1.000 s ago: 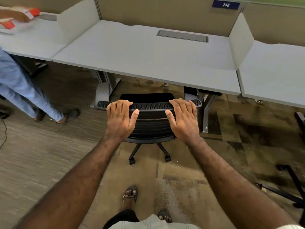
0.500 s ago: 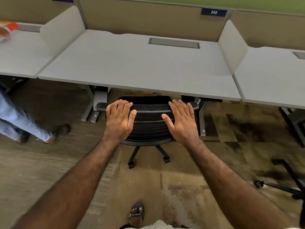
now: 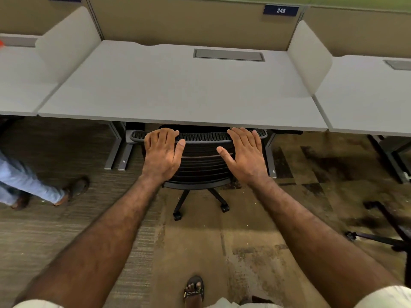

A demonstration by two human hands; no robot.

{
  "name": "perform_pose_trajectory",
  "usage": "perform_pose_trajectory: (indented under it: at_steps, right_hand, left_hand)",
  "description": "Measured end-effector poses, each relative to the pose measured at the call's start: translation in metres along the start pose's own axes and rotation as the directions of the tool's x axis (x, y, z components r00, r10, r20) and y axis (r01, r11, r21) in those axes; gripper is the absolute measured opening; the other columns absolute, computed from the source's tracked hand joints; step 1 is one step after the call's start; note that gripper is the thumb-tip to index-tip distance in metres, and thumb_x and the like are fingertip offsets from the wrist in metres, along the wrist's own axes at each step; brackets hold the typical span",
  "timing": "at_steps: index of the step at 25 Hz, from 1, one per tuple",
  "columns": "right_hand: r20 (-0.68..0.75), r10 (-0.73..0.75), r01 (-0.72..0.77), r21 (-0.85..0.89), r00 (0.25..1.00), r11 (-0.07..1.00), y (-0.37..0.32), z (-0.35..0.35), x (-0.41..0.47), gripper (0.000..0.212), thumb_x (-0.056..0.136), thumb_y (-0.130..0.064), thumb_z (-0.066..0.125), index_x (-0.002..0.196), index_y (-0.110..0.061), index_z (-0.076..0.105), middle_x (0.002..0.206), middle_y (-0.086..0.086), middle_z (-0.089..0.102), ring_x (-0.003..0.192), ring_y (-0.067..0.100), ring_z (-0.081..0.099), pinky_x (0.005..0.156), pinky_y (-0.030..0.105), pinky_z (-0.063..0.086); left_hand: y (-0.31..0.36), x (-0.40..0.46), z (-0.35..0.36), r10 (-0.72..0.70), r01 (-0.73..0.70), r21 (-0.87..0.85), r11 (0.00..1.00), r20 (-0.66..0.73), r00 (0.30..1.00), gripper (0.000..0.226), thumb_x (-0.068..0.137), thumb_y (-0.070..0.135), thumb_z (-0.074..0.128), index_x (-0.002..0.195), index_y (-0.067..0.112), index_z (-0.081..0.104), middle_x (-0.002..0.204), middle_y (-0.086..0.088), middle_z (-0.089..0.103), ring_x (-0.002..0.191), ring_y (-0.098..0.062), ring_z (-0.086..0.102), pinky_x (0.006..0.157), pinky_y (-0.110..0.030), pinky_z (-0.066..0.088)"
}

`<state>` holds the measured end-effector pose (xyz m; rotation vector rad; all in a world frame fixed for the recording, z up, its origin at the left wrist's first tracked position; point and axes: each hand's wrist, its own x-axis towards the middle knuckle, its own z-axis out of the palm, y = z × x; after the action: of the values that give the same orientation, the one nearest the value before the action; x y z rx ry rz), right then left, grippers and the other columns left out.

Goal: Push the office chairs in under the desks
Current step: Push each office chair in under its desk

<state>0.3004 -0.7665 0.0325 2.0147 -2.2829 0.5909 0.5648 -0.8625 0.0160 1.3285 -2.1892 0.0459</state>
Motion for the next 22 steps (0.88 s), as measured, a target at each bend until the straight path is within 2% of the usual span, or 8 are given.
perform_pose_trajectory:
  at_steps: [5, 8, 12, 15, 18, 20, 22]
  right_hand:
    - [-0.015, -0.007, 0.006, -0.043, 1.000, 0.999, 0.000, 0.002, 0.010, 0.082, 0.104, -0.077, 0.037, 0.164, -0.022, 0.038, 0.170, 0.003, 0.038, 0.163, 0.022, 0.022, 0.136, 0.049, 0.000]
    - [0.001, -0.014, 0.014, -0.051, 1.000, 0.999, -0.002, 0.002, 0.011, 0.085, 0.103, -0.078, 0.037, 0.166, -0.022, 0.034, 0.173, 0.002, 0.033, 0.165, 0.021, 0.017, 0.136, 0.048, -0.002]
    - [0.010, -0.029, 0.029, -0.066, 1.000, 0.997, 0.005, -0.003, -0.010, 0.090, 0.104, -0.077, 0.037, 0.173, -0.022, 0.015, 0.182, 0.000, 0.012, 0.168, 0.017, -0.003, 0.136, 0.046, -0.008]
    - [0.029, -0.029, 0.027, 0.063, 0.999, 0.998, 0.011, -0.003, -0.038, 0.094, 0.105, -0.072, 0.043, 0.174, -0.022, 0.006, 0.182, -0.006, -0.010, 0.166, 0.011, -0.017, 0.136, 0.040, -0.006]
    - [0.044, 0.111, -0.115, 0.124, 0.993, 0.986, 0.052, -0.009, -0.097, 0.093, 0.105, -0.072, 0.044, 0.174, -0.022, 0.007, 0.181, -0.007, -0.005, 0.165, 0.004, -0.015, 0.137, 0.041, 0.000]
    - [0.100, 0.160, -0.172, 0.122, 0.982, 0.978, 0.065, -0.002, -0.126, 0.092, 0.105, -0.070, 0.045, 0.174, -0.020, 0.009, 0.182, -0.004, 0.001, 0.165, 0.004, -0.013, 0.137, 0.043, 0.002]
    - [0.117, 0.219, -0.233, 0.124, 0.969, 0.965, 0.081, -0.001, -0.154, 0.092, 0.105, -0.070, 0.046, 0.174, -0.019, 0.012, 0.182, -0.002, 0.004, 0.166, 0.007, -0.011, 0.137, 0.045, 0.003]
  left_hand:
    - [-0.003, 0.008, 0.002, 0.015, -0.016, -0.002, 1.000, -0.017, 1.000, 0.038, 0.110, 0.049, 0.035, 0.127, 0.020, 0.054, 0.123, -0.002, 0.052, 0.118, -0.026, 0.048, 0.109, -0.044, 0.030]
    - [-0.003, 0.007, 0.004, 0.002, -0.002, 0.002, 1.000, -0.051, 0.999, 0.040, 0.111, 0.050, 0.033, 0.126, 0.020, 0.054, 0.121, -0.002, 0.051, 0.117, -0.027, 0.049, 0.109, -0.044, 0.032]
    - [0.010, -0.008, 0.009, 0.012, -0.008, 0.047, 0.999, -0.091, 0.996, 0.049, 0.113, 0.050, 0.033, 0.136, 0.013, 0.055, 0.132, -0.008, 0.054, 0.128, -0.031, 0.051, 0.123, -0.050, 0.029]
    - [0.028, -0.015, 0.009, -0.023, 0.030, 0.088, 0.996, -0.082, 0.996, 0.060, 0.112, 0.053, 0.039, 0.147, 0.005, 0.049, 0.147, -0.015, 0.050, 0.144, -0.035, 0.045, 0.131, -0.054, 0.018]
    - [0.094, -0.027, 0.016, 0.092, -0.092, 0.028, 0.995, -0.013, 0.996, 0.071, 0.109, 0.051, 0.046, 0.158, 0.000, 0.039, 0.164, -0.021, 0.039, 0.158, -0.038, 0.031, 0.134, -0.055, 0.013]
    - [0.119, -0.038, 0.018, 0.112, -0.111, -0.019, 0.994, 0.063, 0.992, 0.077, 0.107, 0.050, 0.048, 0.163, 0.000, 0.032, 0.173, -0.023, 0.024, 0.164, -0.038, 0.015, 0.135, -0.054, 0.007]
    - [0.144, -0.053, 0.025, 0.149, -0.142, -0.053, 0.988, 0.140, 0.979, 0.078, 0.106, 0.048, 0.052, 0.164, 0.000, 0.030, 0.175, -0.023, 0.018, 0.166, -0.036, 0.010, 0.135, -0.054, 0.006]
